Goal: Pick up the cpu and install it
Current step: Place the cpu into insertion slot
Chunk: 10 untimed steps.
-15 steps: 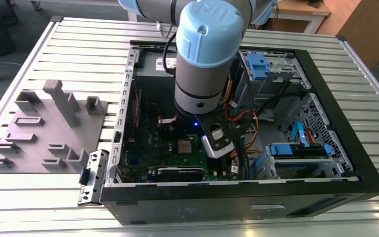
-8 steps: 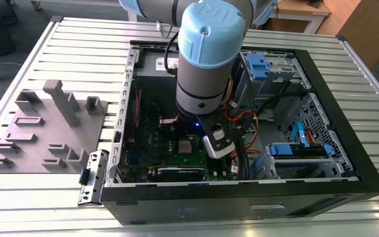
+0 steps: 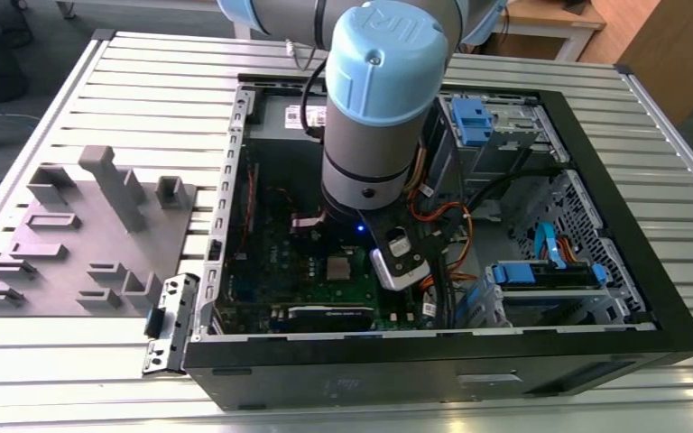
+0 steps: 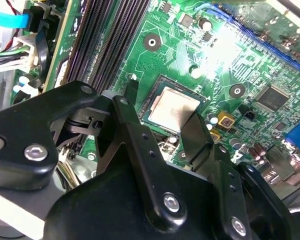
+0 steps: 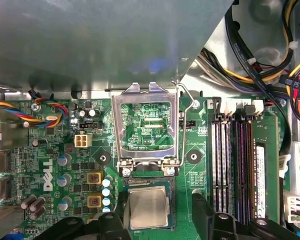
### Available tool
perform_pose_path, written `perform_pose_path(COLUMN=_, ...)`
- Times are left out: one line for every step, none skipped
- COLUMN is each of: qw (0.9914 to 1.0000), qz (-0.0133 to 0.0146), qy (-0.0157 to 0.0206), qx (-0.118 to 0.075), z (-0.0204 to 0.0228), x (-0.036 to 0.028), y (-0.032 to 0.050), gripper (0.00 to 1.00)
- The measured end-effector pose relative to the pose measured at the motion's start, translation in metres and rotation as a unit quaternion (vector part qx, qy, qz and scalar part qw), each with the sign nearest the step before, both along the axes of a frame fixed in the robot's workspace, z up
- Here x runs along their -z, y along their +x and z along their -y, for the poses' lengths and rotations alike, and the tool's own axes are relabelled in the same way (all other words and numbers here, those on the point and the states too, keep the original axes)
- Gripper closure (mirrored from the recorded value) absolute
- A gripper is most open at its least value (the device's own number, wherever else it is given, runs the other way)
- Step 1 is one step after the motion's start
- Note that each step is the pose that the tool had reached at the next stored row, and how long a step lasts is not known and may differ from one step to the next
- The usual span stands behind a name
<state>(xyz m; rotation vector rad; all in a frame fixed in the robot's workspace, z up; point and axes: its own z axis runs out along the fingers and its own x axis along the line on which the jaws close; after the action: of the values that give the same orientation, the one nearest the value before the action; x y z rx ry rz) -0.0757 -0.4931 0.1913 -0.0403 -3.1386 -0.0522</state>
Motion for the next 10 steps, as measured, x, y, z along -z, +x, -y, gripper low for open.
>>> perform_pose_path(qw=1.0, qz=0.0, qy=-0.0009, qx=0.0, z=0.0, x=0.0002, y=0.0, gripper=0.38)
perform_pose_path(qw=1.0, qz=0.0, qy=-0.0019, qx=0.0, z=0.0, x=0.0003, y=0.0, gripper=0.38)
perform_pose_path(qw=1.0, qz=0.0, qy=-0.0024, qx=0.0, z=0.0, x=0.0004, y=0.0, gripper=0.38)
perform_pose_path(qw=1.0, qz=0.0, qy=-0.0027, qx=0.0, z=0.0, x=0.0005, y=0.0, gripper=0.38)
perform_pose_path(qw=1.0, qz=0.0, qy=-0.003, qx=0.0, z=0.0, x=0.0007, y=0.0, gripper=0.38)
perform_pose_path(qw=0.99999, qz=0.0, qy=-0.0034, qx=0.0, z=0.0, x=0.0009, y=0.0, gripper=0.38)
perform_pose_path(qw=0.99999, qz=0.0, qy=-0.0041, qx=0.0, z=0.0, x=0.001, y=0.0, gripper=0.38)
perform_pose_path(qw=0.99999, qz=0.0, qy=-0.0049, qx=0.0, z=-0.0001, x=0.0012, y=0.0, gripper=0.38)
perform_pose_path(qw=0.99998, qz=0.0, qy=-0.0055, qx=0.0, z=0.0, x=0.0013, y=0.0, gripper=0.38)
perform_pose_path(qw=0.99998, qz=-0.0001, qy=-0.0059, qx=0.0, z=0.0, x=0.0014, y=0.0002, gripper=0.38)
